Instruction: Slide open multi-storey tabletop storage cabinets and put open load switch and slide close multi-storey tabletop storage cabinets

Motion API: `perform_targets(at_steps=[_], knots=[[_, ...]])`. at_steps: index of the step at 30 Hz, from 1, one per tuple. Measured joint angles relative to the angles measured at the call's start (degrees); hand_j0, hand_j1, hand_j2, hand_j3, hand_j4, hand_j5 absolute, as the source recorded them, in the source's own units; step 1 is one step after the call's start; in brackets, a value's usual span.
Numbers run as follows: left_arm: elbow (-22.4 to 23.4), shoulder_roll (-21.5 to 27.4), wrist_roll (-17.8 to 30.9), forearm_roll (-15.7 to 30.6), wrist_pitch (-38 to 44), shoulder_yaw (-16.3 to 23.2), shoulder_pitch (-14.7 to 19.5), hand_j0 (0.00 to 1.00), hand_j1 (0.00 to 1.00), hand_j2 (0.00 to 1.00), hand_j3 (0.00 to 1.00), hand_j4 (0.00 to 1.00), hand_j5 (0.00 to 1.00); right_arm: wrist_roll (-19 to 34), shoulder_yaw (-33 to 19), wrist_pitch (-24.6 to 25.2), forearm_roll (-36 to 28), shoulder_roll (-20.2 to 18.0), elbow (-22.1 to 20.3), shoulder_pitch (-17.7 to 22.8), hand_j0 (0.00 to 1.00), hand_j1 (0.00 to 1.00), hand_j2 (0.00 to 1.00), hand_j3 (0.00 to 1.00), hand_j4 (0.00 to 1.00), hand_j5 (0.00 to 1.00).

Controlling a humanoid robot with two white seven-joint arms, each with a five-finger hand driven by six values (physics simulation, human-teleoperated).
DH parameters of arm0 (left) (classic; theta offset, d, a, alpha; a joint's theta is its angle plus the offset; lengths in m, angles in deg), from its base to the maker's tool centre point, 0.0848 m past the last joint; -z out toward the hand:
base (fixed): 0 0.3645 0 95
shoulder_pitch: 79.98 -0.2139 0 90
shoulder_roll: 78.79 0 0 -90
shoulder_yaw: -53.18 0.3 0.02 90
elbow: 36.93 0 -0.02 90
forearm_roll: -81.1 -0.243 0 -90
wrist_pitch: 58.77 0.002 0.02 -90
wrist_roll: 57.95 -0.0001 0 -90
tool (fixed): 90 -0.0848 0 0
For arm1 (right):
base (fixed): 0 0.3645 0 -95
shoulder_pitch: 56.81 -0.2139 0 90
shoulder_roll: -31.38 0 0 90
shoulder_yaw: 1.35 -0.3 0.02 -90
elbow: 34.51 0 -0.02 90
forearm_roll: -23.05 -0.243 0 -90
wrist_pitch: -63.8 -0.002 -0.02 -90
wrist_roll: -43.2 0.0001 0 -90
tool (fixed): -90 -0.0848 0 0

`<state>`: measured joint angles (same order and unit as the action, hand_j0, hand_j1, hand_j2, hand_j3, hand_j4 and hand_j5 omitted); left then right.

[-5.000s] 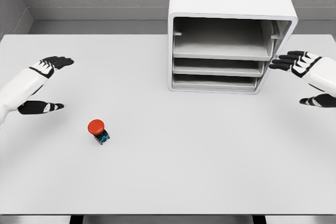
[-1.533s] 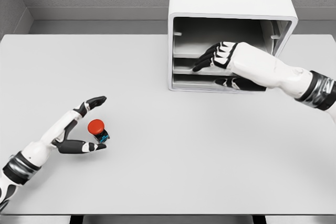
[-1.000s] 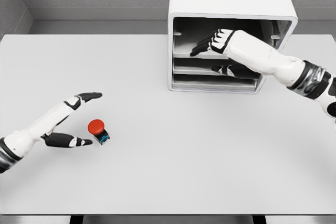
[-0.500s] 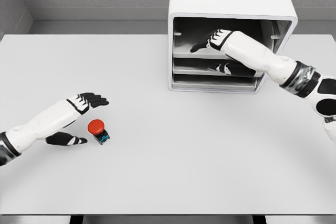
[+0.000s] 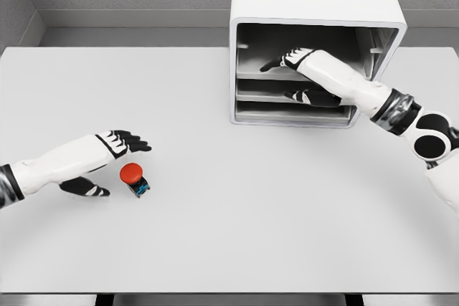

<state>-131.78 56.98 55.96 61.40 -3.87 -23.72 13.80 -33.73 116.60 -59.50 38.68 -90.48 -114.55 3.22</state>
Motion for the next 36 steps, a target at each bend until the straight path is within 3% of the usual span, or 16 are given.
perform_targets(at_steps=[7, 13, 15, 23, 36], knots=[[-0.36, -0.39, 0.05, -0.87, -0.01, 1.07, -0.18, 0.94, 0.94, 0.94, 0.94, 0.94, 0.94, 0.04, 0.19, 0.01, 0.64, 0.16, 0.55, 0.18, 0.77, 0.77, 0.77, 0.77, 0.77, 0.77], [0.06, -1.39, -0.01, -2.05, -0.01, 1.88, 0.0, 0.79, 0.79, 0.79, 0.79, 0.79, 0.79, 0.05, 0.28, -0.01, 1.11, 0.12, 0.68, 0.79, 0.79, 0.79, 0.79, 0.79, 0.79, 0.79], [-0.06, -1.63, -0.04, -2.23, -0.01, 1.95, 0.0, 0.79, 0.79, 0.79, 0.79, 0.79, 0.79, 0.05, 0.25, -0.04, 1.19, 0.0, 0.54, 0.97, 0.81, 0.81, 0.81, 0.81, 0.81, 0.81], [-0.52, -1.75, -0.12, -2.31, -0.01, 1.98, -0.26, 0.67, 0.67, 0.67, 0.67, 0.67, 0.67, 0.04, 0.11, -0.44, 1.42, -1.06, -2.23, 1.93, 0.81, 0.81, 0.81, 0.81, 0.81, 0.81], [-1.02, -1.7, -0.18, -2.09, 0.01, 1.67, -0.62, 0.67, 0.67, 0.67, 0.67, 0.67, 0.67, 0.05, -0.07, -0.61, 1.47, -3.86, -6.64, 4.04, 0.82, 0.82, 0.82, 0.82, 0.82, 0.82]])
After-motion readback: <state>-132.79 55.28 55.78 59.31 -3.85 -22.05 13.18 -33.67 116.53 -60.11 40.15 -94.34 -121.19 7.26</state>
